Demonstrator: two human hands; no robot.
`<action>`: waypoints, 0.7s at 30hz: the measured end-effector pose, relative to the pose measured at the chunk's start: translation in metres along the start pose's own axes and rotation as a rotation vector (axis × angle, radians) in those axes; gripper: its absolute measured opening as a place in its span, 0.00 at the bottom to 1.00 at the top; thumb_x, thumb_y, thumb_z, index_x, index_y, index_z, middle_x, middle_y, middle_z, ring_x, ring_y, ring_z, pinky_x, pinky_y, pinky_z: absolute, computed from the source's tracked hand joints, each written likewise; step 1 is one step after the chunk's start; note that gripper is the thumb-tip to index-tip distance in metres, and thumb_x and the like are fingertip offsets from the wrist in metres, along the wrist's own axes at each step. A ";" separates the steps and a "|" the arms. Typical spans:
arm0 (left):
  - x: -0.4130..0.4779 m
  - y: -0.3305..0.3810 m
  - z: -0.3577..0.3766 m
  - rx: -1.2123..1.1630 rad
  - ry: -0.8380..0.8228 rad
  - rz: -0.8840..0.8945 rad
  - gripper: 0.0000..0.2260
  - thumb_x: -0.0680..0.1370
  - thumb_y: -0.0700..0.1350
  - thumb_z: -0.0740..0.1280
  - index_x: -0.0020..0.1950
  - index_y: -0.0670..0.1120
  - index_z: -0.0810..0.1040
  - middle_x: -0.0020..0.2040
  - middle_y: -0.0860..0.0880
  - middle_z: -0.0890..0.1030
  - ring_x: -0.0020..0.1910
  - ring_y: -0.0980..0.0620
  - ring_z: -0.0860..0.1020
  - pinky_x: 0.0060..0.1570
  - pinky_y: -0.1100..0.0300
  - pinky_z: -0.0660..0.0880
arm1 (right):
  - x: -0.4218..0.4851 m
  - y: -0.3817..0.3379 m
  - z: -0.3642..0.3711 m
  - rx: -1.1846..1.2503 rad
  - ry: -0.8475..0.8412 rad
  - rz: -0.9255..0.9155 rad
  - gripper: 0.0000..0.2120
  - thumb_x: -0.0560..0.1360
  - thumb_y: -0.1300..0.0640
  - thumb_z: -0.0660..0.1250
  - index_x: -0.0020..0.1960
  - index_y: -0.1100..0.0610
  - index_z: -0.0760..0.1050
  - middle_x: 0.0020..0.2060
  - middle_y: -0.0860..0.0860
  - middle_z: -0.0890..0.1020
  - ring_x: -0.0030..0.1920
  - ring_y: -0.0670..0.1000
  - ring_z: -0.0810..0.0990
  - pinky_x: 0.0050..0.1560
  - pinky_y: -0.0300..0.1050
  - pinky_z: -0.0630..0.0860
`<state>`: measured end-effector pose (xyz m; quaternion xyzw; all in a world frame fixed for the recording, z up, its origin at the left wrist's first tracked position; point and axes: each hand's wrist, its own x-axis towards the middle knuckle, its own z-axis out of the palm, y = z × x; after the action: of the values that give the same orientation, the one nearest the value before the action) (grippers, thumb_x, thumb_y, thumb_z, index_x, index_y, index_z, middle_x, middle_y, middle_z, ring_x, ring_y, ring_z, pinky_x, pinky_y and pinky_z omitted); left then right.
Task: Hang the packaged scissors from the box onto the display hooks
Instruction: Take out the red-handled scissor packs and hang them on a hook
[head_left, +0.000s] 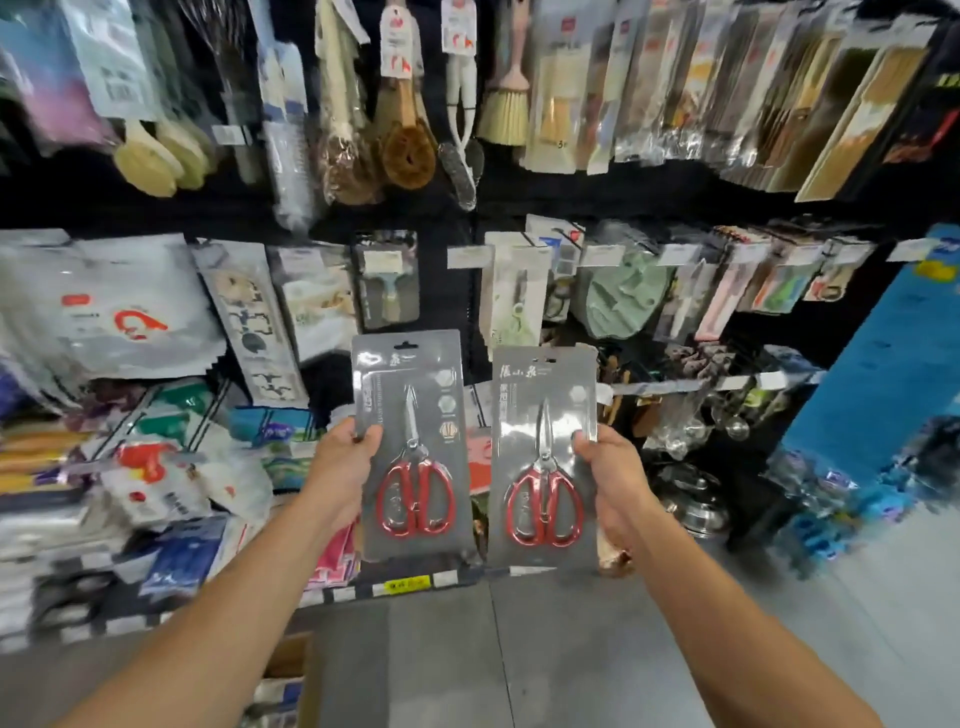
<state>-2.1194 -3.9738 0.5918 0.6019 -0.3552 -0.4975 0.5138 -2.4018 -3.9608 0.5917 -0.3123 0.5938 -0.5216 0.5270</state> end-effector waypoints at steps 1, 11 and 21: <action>0.014 0.000 0.002 -0.003 0.007 0.001 0.06 0.80 0.43 0.65 0.55 0.47 0.79 0.53 0.47 0.83 0.49 0.51 0.81 0.55 0.55 0.76 | 0.012 -0.005 0.006 0.006 0.013 -0.009 0.07 0.79 0.61 0.64 0.45 0.54 0.79 0.33 0.51 0.79 0.32 0.48 0.75 0.36 0.44 0.74; 0.086 0.026 0.010 0.007 0.029 0.015 0.08 0.82 0.38 0.61 0.48 0.48 0.77 0.48 0.47 0.82 0.51 0.47 0.79 0.62 0.49 0.75 | 0.115 -0.009 0.064 0.036 -0.055 -0.044 0.10 0.78 0.62 0.65 0.39 0.52 0.76 0.31 0.47 0.80 0.32 0.47 0.76 0.37 0.46 0.74; 0.135 0.028 0.055 0.005 0.060 -0.012 0.08 0.82 0.39 0.60 0.53 0.47 0.78 0.52 0.46 0.83 0.53 0.46 0.81 0.58 0.49 0.77 | 0.195 -0.035 0.056 -0.087 -0.190 -0.017 0.04 0.78 0.62 0.65 0.46 0.55 0.77 0.38 0.49 0.80 0.44 0.52 0.76 0.54 0.53 0.73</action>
<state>-2.1356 -4.1215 0.5882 0.6200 -0.3372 -0.4814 0.5197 -2.4032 -4.1661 0.5722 -0.3879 0.5606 -0.4681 0.5623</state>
